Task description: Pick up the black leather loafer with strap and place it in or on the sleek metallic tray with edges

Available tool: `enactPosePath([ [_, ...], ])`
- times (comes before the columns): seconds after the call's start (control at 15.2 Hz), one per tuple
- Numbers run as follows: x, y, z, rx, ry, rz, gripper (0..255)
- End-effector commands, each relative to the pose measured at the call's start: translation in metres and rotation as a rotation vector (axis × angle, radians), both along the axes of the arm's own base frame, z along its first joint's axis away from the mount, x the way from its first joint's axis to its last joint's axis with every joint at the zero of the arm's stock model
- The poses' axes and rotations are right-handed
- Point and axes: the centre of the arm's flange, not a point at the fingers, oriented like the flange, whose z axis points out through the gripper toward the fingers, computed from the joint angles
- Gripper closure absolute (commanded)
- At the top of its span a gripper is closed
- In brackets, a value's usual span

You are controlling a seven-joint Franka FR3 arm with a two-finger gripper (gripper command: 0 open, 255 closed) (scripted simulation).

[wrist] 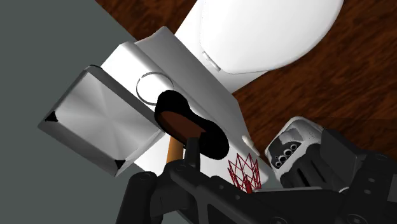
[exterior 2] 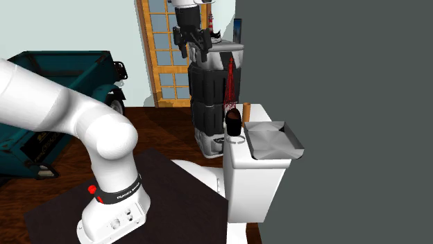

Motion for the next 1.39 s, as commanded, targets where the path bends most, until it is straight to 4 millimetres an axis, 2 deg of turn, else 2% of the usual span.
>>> enactPosePath([
  [0.0, 0.0, 0.0, 0.0, 0.0, 0.0, 0.0, 0],
  [1.32, 0.172, -0.008, -0.205, -0.258, 0.086, 0.324, 0],
])
